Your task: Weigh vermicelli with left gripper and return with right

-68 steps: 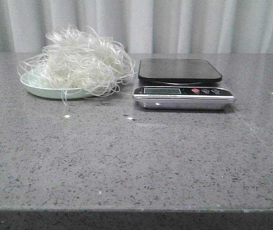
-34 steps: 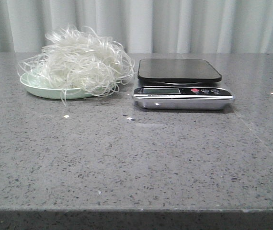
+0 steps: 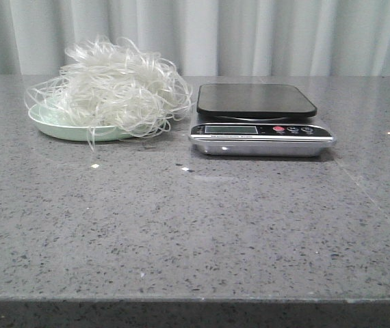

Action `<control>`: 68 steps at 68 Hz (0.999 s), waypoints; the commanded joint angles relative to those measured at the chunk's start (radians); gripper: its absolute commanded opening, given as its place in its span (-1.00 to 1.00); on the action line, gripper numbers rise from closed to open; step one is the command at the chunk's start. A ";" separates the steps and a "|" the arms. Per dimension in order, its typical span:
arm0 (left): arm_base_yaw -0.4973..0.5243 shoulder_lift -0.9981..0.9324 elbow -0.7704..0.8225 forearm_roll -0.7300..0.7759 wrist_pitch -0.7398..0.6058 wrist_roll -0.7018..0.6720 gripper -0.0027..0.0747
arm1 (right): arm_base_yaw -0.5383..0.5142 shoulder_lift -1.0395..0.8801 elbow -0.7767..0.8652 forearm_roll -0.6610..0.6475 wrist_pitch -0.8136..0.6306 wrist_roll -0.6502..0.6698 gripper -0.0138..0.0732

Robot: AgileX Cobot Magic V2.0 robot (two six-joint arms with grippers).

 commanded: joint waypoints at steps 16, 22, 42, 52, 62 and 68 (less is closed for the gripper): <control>0.004 -0.020 0.007 0.000 -0.077 -0.013 -0.58 | -0.005 -0.249 0.139 -0.013 -0.104 0.003 -0.34; 0.004 -0.020 0.007 0.000 -0.076 -0.013 -0.58 | -0.007 -0.255 0.185 0.023 -0.159 0.004 -0.34; 0.004 -0.020 0.007 0.000 -0.076 -0.013 -0.58 | -0.012 -0.263 0.215 0.052 -0.197 0.004 -0.34; 0.004 -0.020 0.007 0.000 -0.076 -0.013 -0.58 | -0.012 -0.263 0.215 -0.025 -0.177 0.004 -0.34; 0.004 -0.020 0.007 0.000 -0.076 -0.013 -0.58 | -0.012 -0.263 0.215 -0.026 -0.158 0.004 -0.34; 0.004 -0.020 0.007 0.000 -0.076 -0.013 -0.58 | -0.012 -0.263 0.215 -0.026 -0.152 0.004 -0.34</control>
